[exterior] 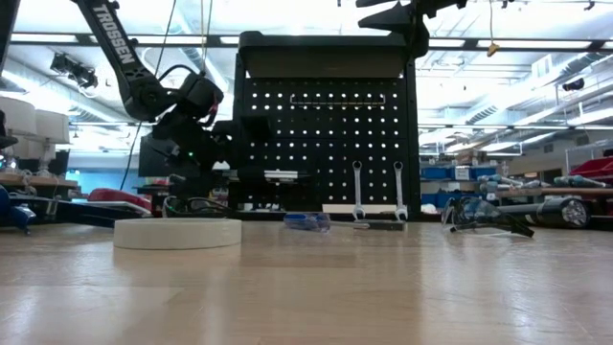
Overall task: Hang tools onto peg board
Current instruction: Remove the spirit level from the black pegboard
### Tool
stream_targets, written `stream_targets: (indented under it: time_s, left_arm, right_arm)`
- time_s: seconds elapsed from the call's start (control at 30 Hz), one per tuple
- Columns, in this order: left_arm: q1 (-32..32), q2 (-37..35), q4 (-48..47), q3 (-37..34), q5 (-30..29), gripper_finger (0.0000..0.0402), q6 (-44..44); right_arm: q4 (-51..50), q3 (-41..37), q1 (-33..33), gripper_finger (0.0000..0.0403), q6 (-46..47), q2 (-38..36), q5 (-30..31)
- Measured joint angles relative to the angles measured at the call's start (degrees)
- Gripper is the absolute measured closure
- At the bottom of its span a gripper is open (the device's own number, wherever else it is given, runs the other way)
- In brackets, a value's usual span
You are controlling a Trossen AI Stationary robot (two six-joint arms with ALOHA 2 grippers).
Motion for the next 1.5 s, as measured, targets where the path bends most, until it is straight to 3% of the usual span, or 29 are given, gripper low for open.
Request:
stream_targets:
  time_s: [0.27,0.73,1.5]
  left_arm:
    - [-0.32,0.02,-0.96,0.0,-1.43,0.0182,0.28]
    - [-0.35,-0.13,0.78,0.17,-2.0,0.035,1.64]
    - [-2.22,0.13,4.51,-0.11,-2.42,0.035,3.17]
  right_arm:
    - [-0.01,0.0,0.0,0.025,0.41,0.0,0.0]
    - [0.0,0.0,0.0,0.025,0.41,0.0,0.01]
    - [0.0,0.0,0.01,0.025,0.41,0.0,0.02]
